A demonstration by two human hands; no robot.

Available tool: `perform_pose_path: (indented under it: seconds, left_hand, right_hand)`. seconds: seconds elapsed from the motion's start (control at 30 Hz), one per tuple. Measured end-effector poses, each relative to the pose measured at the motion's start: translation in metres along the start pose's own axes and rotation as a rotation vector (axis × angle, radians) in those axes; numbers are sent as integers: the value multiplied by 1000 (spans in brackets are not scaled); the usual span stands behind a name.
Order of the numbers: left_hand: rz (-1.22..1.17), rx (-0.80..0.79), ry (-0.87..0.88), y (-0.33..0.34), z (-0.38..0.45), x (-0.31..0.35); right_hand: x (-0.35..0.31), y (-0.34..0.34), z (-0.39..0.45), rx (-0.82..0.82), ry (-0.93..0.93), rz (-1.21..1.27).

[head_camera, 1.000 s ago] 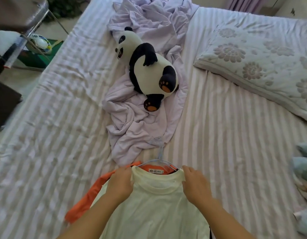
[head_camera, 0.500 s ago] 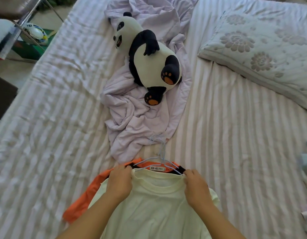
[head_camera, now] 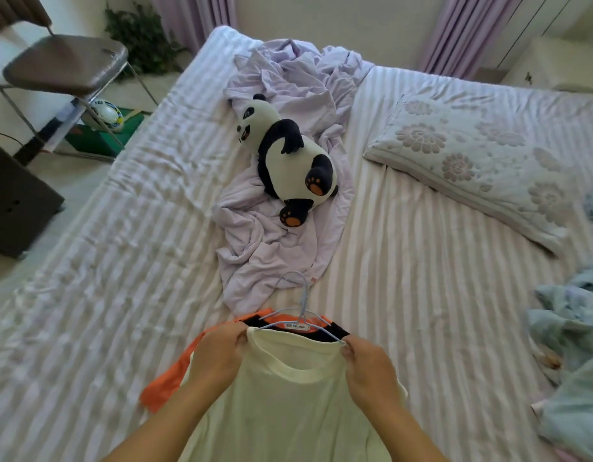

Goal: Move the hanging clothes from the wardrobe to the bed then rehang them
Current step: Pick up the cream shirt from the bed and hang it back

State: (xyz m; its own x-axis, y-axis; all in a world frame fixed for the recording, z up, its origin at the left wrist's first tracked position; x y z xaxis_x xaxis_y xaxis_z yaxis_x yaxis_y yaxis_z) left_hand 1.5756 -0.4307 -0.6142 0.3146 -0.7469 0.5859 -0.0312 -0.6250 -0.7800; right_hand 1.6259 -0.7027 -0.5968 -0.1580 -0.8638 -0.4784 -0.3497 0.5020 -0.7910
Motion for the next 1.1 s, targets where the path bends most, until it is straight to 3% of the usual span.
perform_pose_path:
  seconds: [0.2,0.57,1.1]
  left_hand:
    - [-21,-2,48,-63,-65,43]
    - [-89,53,-25,-174,-237,81]
    - [-150,412,-113,-330,-474,48]
  right_hand:
    - [-30,-57,-68,51,-113,38]
    - [-91,-119,-212,-51,-367,32]
    - [-240,-138,-411,-27,-842,-43]
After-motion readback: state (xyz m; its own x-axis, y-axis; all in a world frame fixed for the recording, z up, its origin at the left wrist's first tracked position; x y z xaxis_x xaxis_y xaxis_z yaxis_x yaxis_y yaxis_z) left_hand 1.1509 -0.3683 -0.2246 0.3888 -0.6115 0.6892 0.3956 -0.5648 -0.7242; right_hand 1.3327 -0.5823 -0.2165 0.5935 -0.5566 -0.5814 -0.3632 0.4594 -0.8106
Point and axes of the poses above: each hand's wrist, its own z-axis towards the middle knuckle, its own y-axis out of the palm, x = y × z, the point moved 10 cm from there along z, towards the middle knuckle, and after that the axes turned 5 degrees about y, right-handed, at the moved point
